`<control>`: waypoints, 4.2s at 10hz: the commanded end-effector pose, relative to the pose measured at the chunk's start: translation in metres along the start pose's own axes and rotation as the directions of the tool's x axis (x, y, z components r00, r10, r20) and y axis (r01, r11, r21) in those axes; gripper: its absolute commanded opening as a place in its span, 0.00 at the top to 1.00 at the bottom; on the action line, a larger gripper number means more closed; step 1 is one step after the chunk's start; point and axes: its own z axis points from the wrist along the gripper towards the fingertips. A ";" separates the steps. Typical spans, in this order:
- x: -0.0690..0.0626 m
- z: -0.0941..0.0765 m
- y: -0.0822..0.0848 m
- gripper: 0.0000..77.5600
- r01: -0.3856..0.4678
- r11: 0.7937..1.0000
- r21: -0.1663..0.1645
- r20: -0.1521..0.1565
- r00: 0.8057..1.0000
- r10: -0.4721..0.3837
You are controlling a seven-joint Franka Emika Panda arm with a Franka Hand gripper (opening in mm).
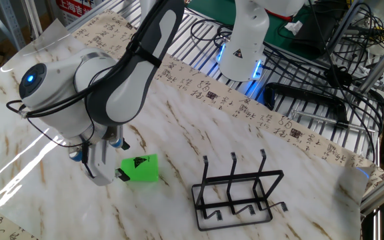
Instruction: Put the cup on the cup rack
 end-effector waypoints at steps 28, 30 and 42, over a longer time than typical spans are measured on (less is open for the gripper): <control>-0.023 0.033 -0.006 0.00 -0.025 0.999 -0.040 -0.140 0.990 0.019; -0.023 0.033 -0.006 0.00 -0.030 0.999 -0.040 -0.152 0.988 0.023; -0.024 0.036 -0.008 0.00 -0.024 0.998 -0.065 -0.185 0.983 0.012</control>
